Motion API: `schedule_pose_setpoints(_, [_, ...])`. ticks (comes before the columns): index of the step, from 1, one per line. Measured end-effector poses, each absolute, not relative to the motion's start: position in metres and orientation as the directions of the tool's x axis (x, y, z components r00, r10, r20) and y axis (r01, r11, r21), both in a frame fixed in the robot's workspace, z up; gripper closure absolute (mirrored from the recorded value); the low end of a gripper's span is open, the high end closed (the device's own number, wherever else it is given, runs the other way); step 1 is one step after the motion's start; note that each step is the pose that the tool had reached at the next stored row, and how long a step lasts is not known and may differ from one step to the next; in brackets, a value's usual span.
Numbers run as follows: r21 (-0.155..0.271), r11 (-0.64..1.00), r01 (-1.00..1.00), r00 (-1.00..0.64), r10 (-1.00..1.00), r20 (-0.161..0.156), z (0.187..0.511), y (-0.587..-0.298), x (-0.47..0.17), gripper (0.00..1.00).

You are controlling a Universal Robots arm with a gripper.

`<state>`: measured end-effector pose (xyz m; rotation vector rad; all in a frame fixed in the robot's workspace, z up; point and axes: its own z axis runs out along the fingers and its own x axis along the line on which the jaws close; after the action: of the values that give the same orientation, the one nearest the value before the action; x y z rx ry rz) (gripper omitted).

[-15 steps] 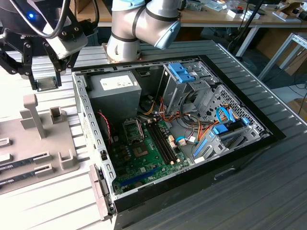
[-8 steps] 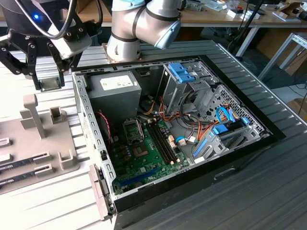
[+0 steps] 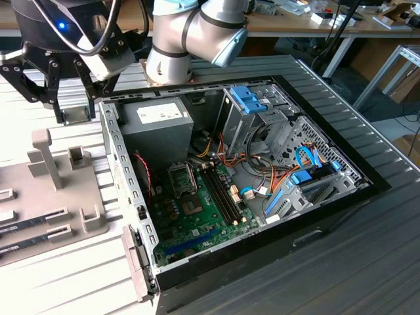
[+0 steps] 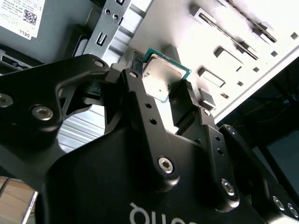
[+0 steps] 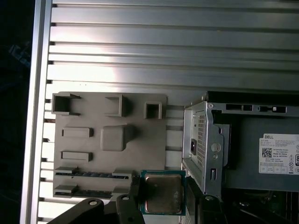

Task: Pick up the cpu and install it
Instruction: 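Pick up the cpu and move it towards the insertion slot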

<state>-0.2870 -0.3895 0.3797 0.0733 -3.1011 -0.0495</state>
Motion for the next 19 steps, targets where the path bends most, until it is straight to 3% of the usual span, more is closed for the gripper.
schedule_pose_setpoints(19, [0.033, 0.998, -0.047, -0.998, -0.048, 0.039, 0.379, -0.39, -0.276, 0.53])
